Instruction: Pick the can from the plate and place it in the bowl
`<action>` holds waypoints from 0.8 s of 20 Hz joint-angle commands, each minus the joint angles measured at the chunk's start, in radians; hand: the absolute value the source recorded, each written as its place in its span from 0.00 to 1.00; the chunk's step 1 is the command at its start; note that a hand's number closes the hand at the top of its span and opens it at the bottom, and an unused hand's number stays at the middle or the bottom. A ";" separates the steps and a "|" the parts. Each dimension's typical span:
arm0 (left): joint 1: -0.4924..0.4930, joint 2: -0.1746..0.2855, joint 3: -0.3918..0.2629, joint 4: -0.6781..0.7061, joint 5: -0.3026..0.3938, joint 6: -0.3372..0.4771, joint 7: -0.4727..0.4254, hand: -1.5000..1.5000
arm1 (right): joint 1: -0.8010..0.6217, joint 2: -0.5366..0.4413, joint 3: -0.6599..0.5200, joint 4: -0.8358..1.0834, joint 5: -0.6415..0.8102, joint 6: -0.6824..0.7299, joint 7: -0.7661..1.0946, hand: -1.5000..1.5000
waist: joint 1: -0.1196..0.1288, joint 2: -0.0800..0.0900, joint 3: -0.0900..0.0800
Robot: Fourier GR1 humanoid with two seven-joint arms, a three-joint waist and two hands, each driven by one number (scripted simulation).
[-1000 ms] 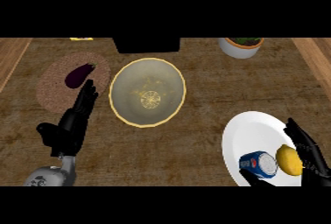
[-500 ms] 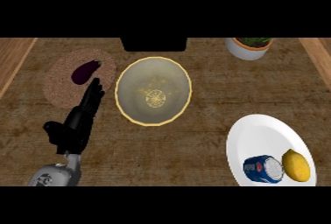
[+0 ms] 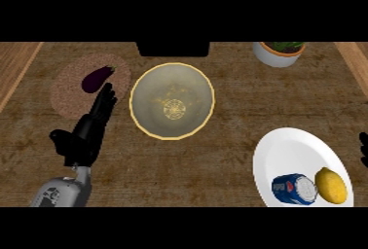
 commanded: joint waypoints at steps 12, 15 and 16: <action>0.040 -0.016 0.060 -0.019 -0.030 -0.054 -0.003 0.50 | 0.056 0.186 -0.053 0.051 -0.013 0.184 -0.094 0.00 | -0.007 -0.002 0.001; -0.041 -0.047 0.059 0.024 -0.059 -0.024 0.030 0.50 | 0.075 0.211 -0.101 0.053 -0.079 0.223 -0.154 0.00 | -0.010 -0.002 0.001; -0.010 -0.019 0.084 -0.003 -0.024 -0.055 0.033 0.50 | 0.156 0.229 -0.125 0.072 -0.107 0.221 -0.268 0.00 | -0.013 -0.003 0.002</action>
